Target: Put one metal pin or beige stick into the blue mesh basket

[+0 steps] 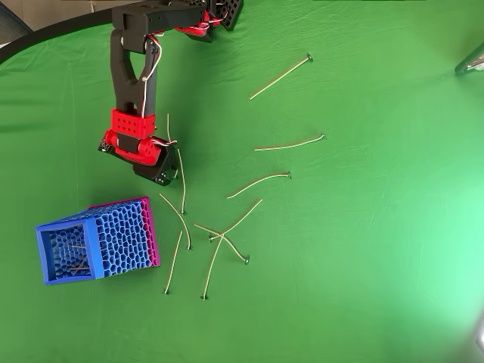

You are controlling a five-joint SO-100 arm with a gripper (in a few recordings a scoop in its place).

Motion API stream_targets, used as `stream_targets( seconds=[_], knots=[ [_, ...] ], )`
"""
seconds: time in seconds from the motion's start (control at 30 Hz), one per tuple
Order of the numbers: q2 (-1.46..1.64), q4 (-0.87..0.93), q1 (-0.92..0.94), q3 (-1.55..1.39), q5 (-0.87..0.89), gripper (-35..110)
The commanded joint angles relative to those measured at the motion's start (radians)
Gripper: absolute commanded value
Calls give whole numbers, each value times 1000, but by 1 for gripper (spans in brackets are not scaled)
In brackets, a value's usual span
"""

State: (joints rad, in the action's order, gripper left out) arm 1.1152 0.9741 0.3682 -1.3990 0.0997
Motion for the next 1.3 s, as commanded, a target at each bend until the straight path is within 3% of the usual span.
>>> stream_targets(
  seconds=[0.0, 1.27],
  knots=[
    [3, 6, -11, 44, -9, 15],
    [-37, 25, 3, 110, -21, 13]
  ],
)
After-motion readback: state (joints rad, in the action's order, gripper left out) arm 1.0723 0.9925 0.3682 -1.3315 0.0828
